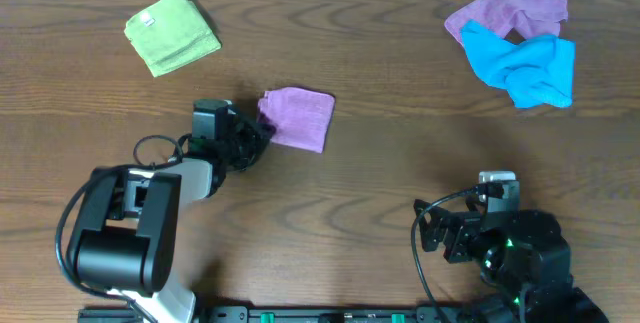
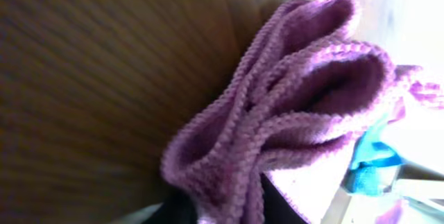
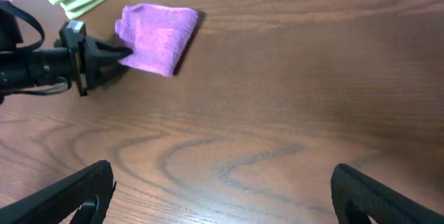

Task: Fold the cloth
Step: 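Grasp the folded purple cloth with the left gripper and lift it, then carry the folded cloth with the left gripper toward the top left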

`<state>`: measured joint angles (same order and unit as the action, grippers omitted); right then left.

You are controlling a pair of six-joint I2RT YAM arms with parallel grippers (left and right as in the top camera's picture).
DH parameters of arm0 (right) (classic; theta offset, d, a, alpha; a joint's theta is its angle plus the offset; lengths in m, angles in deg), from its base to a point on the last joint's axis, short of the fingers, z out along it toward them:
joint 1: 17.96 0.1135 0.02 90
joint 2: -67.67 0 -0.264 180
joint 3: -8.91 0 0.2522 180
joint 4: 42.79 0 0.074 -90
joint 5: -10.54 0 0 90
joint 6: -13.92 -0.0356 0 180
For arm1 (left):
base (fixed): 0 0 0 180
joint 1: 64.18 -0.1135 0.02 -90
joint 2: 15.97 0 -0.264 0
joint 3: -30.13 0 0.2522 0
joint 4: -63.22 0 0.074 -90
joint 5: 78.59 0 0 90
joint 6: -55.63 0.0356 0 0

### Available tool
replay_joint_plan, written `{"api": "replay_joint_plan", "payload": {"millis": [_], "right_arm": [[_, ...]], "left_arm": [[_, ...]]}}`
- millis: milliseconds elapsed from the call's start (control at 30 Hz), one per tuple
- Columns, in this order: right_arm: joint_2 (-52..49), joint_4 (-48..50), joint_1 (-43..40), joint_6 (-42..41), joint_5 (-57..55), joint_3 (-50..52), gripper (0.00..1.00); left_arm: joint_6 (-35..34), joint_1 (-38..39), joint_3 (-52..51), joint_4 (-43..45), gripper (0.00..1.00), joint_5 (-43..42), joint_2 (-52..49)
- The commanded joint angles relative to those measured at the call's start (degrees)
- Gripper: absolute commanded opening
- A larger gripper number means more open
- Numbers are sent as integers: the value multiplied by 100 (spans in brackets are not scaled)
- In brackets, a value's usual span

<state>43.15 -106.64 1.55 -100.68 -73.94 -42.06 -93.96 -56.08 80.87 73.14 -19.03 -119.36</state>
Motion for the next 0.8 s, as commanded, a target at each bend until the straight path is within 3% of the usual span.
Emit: {"api": "replay_joint_plan", "payload": {"millis": [0, 167, 300, 500, 767], "right_arm": [[24, -11, -46, -66, -15, 48, 99], [24, -11, -46, -66, -15, 48, 99], [24, -11, -46, -66, -15, 48, 99], [24, -11, -46, -66, -15, 48, 99], [24, -11, -46, -66, -15, 48, 99]], "left_arm": [[251, 22, -177, 2, 6, 188, -258], [345, 17, -48, 476, 6, -310, -256], [275, 17, 424, 323, 6, -726, -229], [520, 13, 1860, -1325, 6, -529, 181], [977, -188, 4039, -3270, 6, 520, 236]]}}
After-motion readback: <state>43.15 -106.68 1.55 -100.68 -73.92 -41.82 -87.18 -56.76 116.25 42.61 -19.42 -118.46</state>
